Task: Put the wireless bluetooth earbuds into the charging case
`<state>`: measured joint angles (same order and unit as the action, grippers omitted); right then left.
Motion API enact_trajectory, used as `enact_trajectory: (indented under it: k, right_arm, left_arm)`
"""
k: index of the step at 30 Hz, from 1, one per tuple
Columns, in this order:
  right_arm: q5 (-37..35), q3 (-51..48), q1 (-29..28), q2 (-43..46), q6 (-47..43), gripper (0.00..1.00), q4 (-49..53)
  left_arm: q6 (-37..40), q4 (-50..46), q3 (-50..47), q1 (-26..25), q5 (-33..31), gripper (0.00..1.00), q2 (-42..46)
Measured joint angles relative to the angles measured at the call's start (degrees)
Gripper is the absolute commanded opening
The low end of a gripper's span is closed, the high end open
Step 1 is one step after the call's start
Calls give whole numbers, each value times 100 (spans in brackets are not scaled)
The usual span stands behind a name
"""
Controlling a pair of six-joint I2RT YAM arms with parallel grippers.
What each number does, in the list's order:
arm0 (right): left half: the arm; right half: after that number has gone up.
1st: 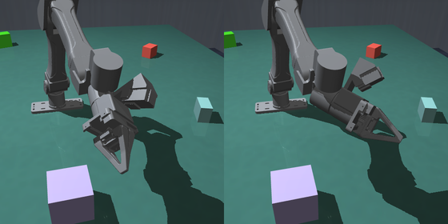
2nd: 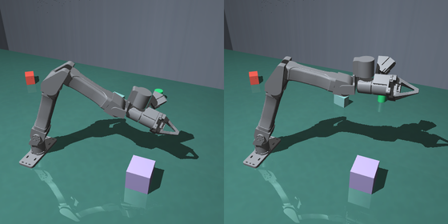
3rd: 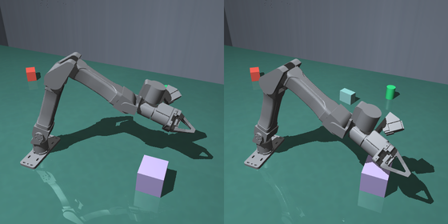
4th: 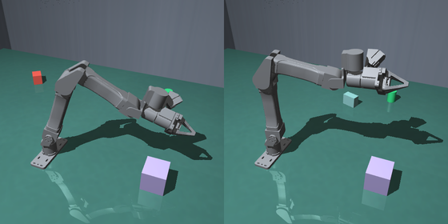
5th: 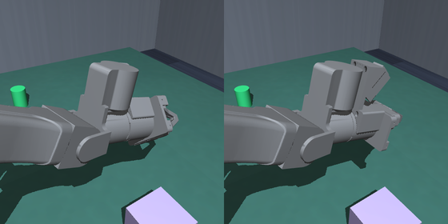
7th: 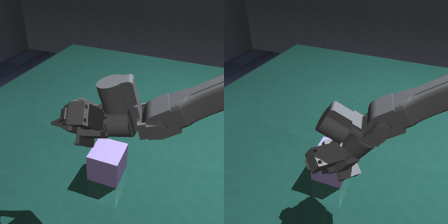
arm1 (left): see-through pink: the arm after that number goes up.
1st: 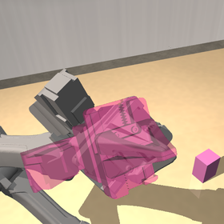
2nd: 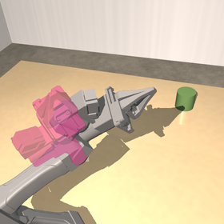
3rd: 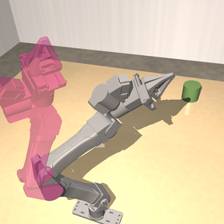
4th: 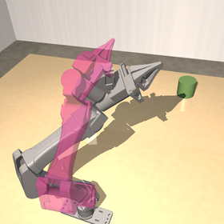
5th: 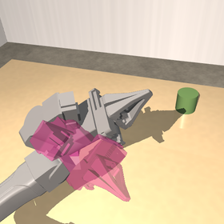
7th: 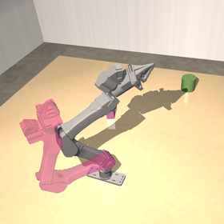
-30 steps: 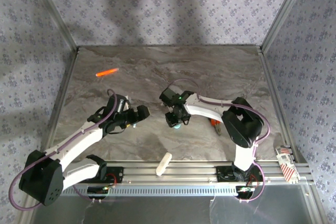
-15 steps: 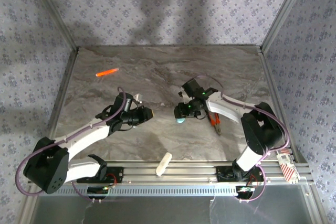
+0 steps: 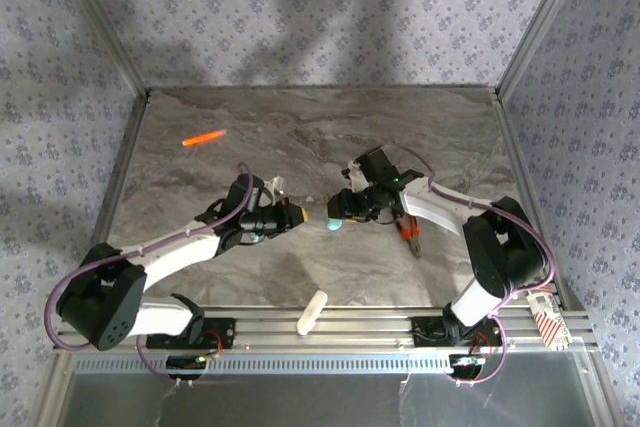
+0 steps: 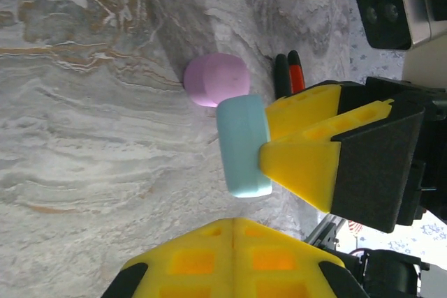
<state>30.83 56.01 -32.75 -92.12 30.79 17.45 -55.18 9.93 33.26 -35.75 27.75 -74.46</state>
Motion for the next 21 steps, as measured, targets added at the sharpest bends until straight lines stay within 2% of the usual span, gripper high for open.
enact_trajectory:
  k: [21]
  right_arm:
    - [417,2,-201,-92,289,41,-402]
  left_arm:
    - [-48,358,179,-39,144,0,-527]
